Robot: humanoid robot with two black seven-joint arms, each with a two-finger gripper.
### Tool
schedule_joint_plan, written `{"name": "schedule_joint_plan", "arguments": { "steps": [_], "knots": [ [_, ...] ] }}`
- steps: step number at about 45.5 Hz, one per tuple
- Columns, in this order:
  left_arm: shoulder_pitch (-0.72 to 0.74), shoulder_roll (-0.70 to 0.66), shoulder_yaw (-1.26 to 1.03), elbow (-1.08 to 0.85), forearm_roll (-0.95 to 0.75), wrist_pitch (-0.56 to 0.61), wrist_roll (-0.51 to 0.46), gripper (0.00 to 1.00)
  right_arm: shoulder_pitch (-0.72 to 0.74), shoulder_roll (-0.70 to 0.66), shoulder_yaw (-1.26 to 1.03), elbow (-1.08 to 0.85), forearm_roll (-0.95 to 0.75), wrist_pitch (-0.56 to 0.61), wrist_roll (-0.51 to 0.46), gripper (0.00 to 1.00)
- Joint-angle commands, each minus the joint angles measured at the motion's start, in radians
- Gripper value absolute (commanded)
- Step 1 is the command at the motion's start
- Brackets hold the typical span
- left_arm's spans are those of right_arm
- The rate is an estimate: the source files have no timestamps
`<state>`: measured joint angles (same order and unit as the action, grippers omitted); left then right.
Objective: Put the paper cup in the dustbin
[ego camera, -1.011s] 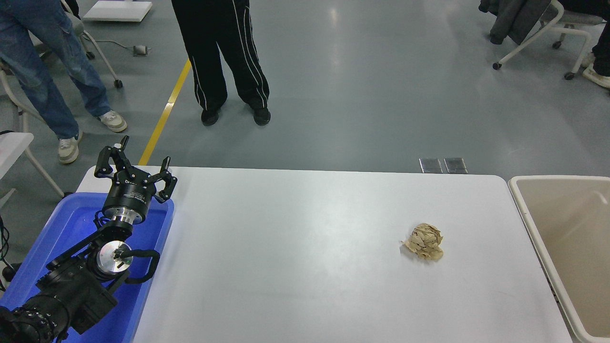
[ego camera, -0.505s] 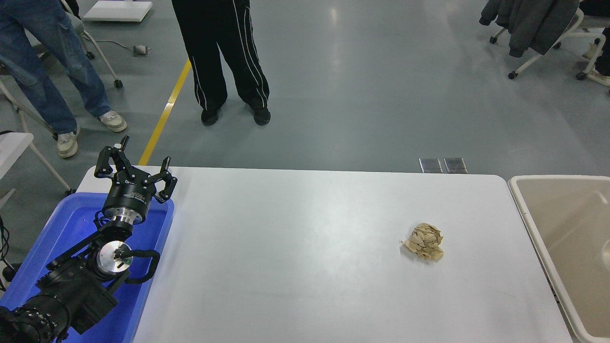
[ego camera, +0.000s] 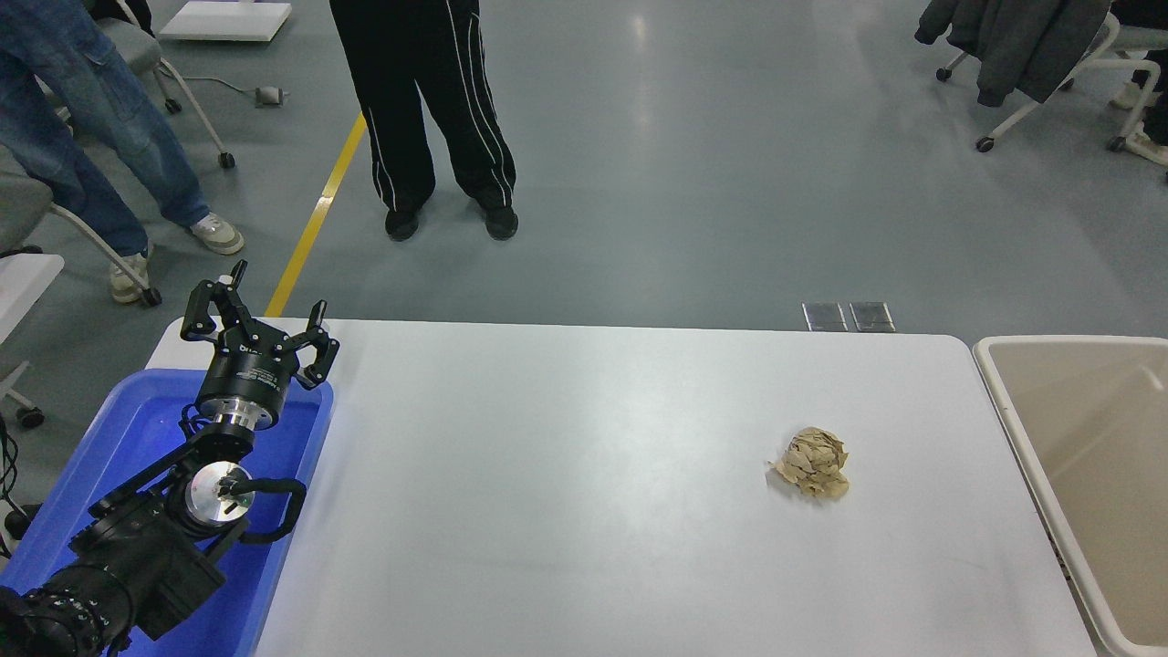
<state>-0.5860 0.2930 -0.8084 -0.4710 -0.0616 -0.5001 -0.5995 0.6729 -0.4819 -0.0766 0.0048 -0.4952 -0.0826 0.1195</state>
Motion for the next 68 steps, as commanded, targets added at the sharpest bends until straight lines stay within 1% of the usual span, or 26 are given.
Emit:
{"name": "schedule_joint_plan", "arguments": {
  "steps": [1, 7, 12, 17, 27, 38, 45, 51, 62, 68],
  "knots": [
    [0.0, 0.0, 0.0, 0.0, 0.0, 0.0, 0.0, 1.0, 0.123, -0.104, 0.11, 0.135, 0.078, -0.008, 0.002, 0.99],
    [0.0, 0.0, 0.0, 0.0, 0.0, 0.0, 0.0, 1.0, 0.214, -0.173, 0.251, 0.242, 0.116, -0.005, 0.003, 0.99],
    [0.0, 0.0, 0.0, 0.0, 0.0, 0.0, 0.0, 1.0, 0.289, -0.236, 0.34, 0.32, 0.116, -0.003, 0.0, 0.99],
    [0.0, 0.0, 0.0, 0.0, 0.0, 0.0, 0.0, 1.0, 0.343, -0.271, 0.448, 0.392, 0.122, -0.003, -0.001, 0.99],
    [0.0, 0.0, 0.0, 0.0, 0.0, 0.0, 0.0, 1.0, 0.358, -0.33, 0.734, 0.598, 0.164, -0.005, 0.003, 0.99],
    [0.0, 0.0, 0.0, 0.0, 0.0, 0.0, 0.0, 1.0, 0.344, -0.336, 0.9, 0.806, 0.164, 0.001, 0.029, 0.99],
    [0.0, 0.0, 0.0, 0.0, -0.001, 0.0, 0.0, 1.0, 0.281, -0.305, 0.992, 0.923, 0.164, 0.001, 0.107, 0.99],
    [0.0, 0.0, 0.0, 0.0, -0.001, 0.0, 0.0, 1.0, 0.205, -0.235, 1.047, 0.946, 0.164, 0.001, 0.169, 0.99],
    [0.0, 0.0, 0.0, 0.0, -0.001, 0.0, 0.0, 1.0, -0.007, -0.09, 1.163, 0.943, 0.159, 0.064, 0.2, 0.99],
    [0.0, 0.0, 0.0, 0.0, 0.0, 0.0, 0.0, 1.0, -0.093, -0.035, 1.202, 0.939, 0.155, 0.096, 0.21, 0.99]
  ]
}}
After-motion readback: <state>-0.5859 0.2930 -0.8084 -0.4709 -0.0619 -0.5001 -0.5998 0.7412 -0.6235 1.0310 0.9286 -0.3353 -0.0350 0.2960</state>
